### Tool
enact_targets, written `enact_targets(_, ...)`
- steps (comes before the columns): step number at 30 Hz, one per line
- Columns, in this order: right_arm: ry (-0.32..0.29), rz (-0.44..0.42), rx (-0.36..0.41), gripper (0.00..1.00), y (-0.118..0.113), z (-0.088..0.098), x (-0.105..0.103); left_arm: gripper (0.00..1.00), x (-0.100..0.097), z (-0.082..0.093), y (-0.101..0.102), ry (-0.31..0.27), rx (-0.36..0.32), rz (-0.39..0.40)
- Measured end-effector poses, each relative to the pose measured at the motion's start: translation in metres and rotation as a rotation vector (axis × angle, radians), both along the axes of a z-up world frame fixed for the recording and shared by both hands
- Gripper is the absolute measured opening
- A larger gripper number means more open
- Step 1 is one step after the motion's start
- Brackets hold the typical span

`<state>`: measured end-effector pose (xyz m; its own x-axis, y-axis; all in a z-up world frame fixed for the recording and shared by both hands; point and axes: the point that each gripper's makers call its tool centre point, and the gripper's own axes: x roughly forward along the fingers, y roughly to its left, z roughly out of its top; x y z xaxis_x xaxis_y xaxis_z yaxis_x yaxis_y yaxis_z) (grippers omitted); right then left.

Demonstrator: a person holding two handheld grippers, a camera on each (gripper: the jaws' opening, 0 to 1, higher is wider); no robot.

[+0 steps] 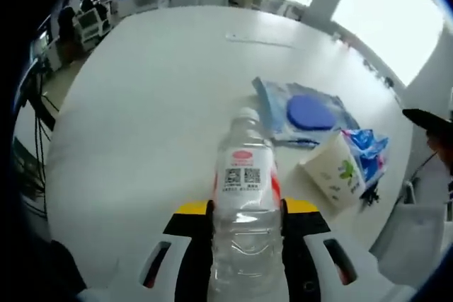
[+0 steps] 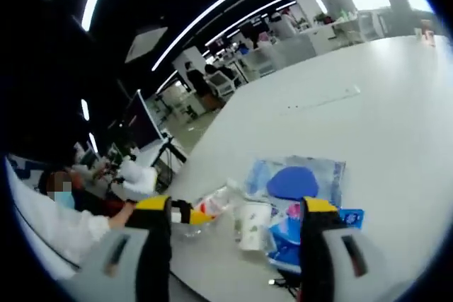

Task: Arrange the tabletop items into an orderly group along one side of the table until the central work area is clear of visible clutter.

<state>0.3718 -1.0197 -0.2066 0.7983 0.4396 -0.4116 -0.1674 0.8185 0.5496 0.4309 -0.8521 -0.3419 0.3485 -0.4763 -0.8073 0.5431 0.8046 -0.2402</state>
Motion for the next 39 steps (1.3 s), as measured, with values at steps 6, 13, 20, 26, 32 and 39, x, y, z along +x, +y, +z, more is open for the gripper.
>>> enact_targets(6, 0.002, 0.035, 0.027, 0.72, 0.018, 0.001, 0.019, 0.32, 0.001, 0.002, 0.001, -0.017, -0.023, 0.028)
enact_targets(13, 0.060, 0.062, 0.092, 0.71, 0.038, -0.009, 0.038, 0.32, 0.004, 0.007, 0.002, -0.044, -0.038, 0.044)
enact_targets(20, 0.091, 0.083, 0.121, 0.71, 0.056, -0.013, 0.057, 0.32, 0.004, 0.010, 0.000, -0.055, -0.052, 0.053)
enact_targets(26, 0.114, 0.100, 0.141, 0.70, 0.068, -0.018, 0.069, 0.32, 0.006, 0.017, -0.002, -0.077, -0.072, 0.063)
enact_targets(32, 0.170, 0.091, 0.116, 0.69, 0.071, -0.035, 0.078, 0.32, 0.006, 0.011, -0.003, -0.069, -0.076, 0.057)
enact_targets(39, 0.173, 0.080, 0.138, 0.69, 0.074, -0.033, 0.083, 0.32, 0.006, 0.014, -0.003, -0.075, -0.067, 0.050)
